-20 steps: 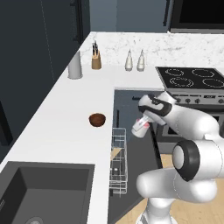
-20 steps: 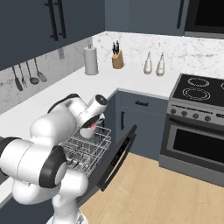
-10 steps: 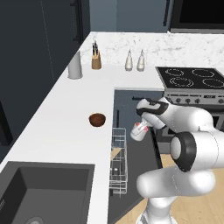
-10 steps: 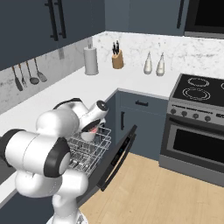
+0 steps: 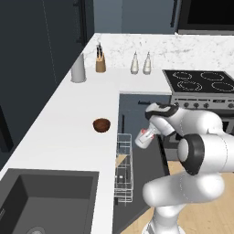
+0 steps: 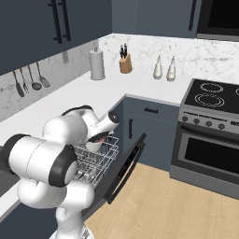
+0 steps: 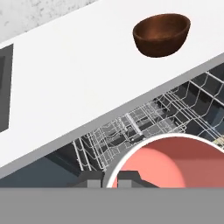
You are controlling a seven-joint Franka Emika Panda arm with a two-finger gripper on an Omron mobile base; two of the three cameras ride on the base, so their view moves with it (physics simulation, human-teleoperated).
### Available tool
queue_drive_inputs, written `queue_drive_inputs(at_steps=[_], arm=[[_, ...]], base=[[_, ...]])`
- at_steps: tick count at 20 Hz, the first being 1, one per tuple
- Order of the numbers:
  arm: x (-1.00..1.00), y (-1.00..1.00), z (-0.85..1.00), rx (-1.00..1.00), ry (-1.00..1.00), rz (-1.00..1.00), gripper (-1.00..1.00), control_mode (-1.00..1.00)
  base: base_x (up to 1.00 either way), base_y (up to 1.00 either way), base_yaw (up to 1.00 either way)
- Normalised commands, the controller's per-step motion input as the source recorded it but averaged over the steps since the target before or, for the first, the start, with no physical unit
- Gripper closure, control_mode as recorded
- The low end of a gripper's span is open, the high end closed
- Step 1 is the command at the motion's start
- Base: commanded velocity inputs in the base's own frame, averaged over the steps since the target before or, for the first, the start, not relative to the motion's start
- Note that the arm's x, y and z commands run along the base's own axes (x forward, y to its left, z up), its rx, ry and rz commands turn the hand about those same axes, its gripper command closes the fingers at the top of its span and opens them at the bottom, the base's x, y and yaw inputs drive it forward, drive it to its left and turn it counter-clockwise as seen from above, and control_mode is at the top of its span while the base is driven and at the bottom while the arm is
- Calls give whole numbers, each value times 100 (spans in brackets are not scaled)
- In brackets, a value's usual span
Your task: Pick up the cup and bowl from the counter, place them in the dishwasher, and close the dishwasher door.
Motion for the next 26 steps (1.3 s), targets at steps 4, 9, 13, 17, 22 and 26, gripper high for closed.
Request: queue_drive_inputs(at_steps=[4,9,13,17,22,26], arm=[[6,0,-14,5,0,2,100,-100],[16,0,-25,1,0,1,100,-100],[16,0,-14,2,0,2,100,-100],[15,0,-3,3,0,4,100,-100],[17,0,-4,3,0,4,100,-100],[21,0,-18,0,0,4,100,-100]], base=[[0,0,0],[0,0,0],[0,0,0],[0,0,0],[0,0,0],[0,0,0]])
